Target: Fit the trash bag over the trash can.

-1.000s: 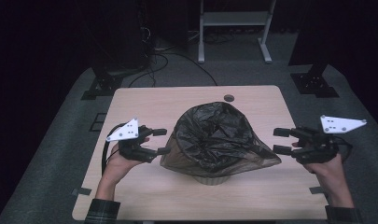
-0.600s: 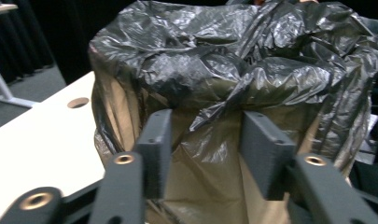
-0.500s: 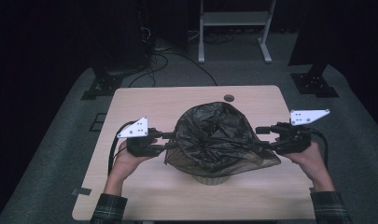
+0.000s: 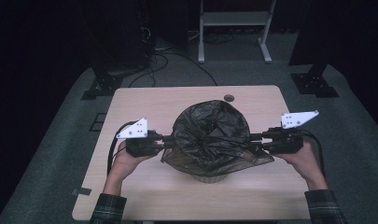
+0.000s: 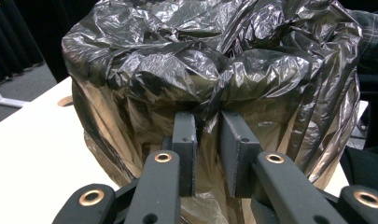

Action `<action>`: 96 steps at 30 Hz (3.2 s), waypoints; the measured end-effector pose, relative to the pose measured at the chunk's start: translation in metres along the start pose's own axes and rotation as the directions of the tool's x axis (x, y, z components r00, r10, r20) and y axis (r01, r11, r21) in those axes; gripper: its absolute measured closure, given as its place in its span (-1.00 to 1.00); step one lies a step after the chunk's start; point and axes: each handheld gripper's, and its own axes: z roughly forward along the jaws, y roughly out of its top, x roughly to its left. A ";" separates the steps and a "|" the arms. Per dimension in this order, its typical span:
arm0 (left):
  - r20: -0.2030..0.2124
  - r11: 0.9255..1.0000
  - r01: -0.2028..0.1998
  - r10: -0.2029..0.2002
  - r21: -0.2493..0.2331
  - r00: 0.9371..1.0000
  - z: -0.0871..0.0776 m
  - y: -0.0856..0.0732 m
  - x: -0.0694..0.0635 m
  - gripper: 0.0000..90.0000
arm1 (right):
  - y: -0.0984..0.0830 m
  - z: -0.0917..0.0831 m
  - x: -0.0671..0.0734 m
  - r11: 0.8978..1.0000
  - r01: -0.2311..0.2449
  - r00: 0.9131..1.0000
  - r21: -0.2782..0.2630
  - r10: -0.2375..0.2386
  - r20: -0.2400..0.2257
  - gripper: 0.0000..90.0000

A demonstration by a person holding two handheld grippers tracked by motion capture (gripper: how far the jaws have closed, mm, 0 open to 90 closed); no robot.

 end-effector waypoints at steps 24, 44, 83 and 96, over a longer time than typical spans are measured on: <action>-0.006 0.993 0.028 -0.027 0.116 1.000 0.004 -0.032 -0.003 0.99 | -0.031 0.015 -0.005 0.990 -0.066 0.997 0.122 0.061 0.041 1.00; -0.106 0.997 0.057 -0.063 -0.060 0.992 -0.043 -0.013 -0.010 0.02 | -0.013 -0.045 0.001 0.992 -0.038 0.993 -0.117 0.051 0.107 -0.08; -0.066 0.996 0.007 -0.001 0.089 0.998 0.008 -0.023 -0.019 0.96 | -0.035 0.015 0.004 0.994 -0.067 0.997 0.081 0.070 -0.038 1.00; -0.154 0.990 0.026 -0.004 0.141 0.988 0.007 -0.040 -0.006 0.95 | -0.055 0.023 -0.006 0.985 -0.106 0.994 0.136 0.103 0.033 1.00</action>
